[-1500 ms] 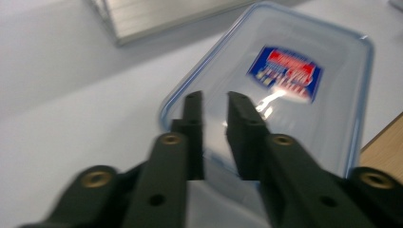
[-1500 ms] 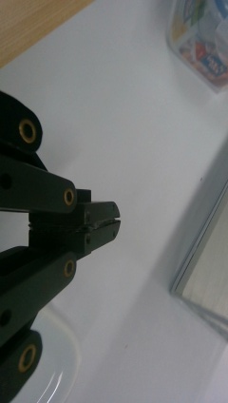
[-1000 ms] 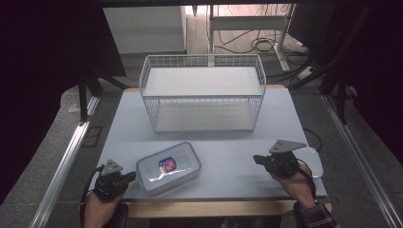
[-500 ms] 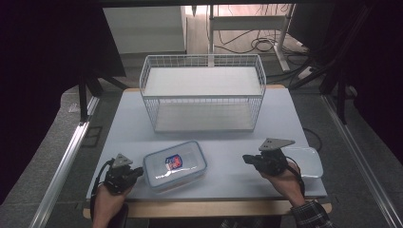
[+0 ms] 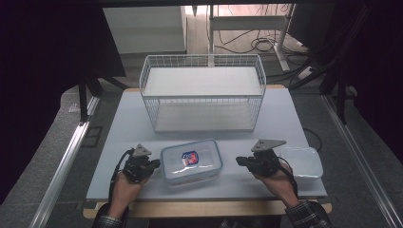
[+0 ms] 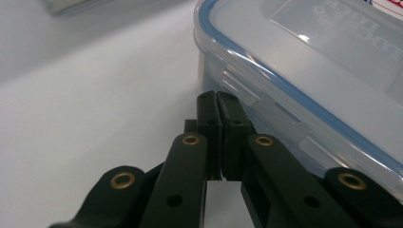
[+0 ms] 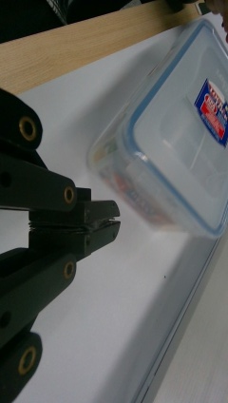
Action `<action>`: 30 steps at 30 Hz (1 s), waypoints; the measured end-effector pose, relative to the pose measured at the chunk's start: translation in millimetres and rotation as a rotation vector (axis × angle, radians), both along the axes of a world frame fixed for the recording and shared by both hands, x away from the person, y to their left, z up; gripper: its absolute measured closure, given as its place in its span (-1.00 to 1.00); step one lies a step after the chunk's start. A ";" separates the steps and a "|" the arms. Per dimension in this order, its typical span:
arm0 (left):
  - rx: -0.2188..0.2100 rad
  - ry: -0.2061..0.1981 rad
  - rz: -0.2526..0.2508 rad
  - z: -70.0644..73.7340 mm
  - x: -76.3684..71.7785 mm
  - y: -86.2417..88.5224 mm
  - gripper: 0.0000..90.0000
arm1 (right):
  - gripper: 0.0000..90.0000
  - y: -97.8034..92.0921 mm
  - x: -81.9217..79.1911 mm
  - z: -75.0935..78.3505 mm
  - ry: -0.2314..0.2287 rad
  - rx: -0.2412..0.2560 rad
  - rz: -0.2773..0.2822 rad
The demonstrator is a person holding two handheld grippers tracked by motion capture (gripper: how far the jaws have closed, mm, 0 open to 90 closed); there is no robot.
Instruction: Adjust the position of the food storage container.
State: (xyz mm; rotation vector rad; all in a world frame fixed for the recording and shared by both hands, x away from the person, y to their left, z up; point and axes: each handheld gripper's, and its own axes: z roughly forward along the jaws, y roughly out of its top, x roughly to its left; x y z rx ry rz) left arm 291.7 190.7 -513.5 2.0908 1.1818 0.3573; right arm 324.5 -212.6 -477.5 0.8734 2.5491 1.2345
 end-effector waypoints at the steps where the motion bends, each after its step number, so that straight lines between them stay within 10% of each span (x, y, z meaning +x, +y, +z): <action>1: 0.003 0.000 -0.009 0.5 2.6 -4.0 0.98 | 0.95 0.6 0.1 -0.6 0.002 -0.001 -0.001; 19: 0.008 -0.008 -0.099 1.9 37.4 -42.2 0.99 | 0.89 -7.8 1.2 -4.3 -0.005 -0.057 -0.057; 30: -0.045 -0.045 -0.035 9.8 18.1 -13.6 0.29 | 0.34 -15.2 -2.1 -1.1 -0.026 -0.059 -0.076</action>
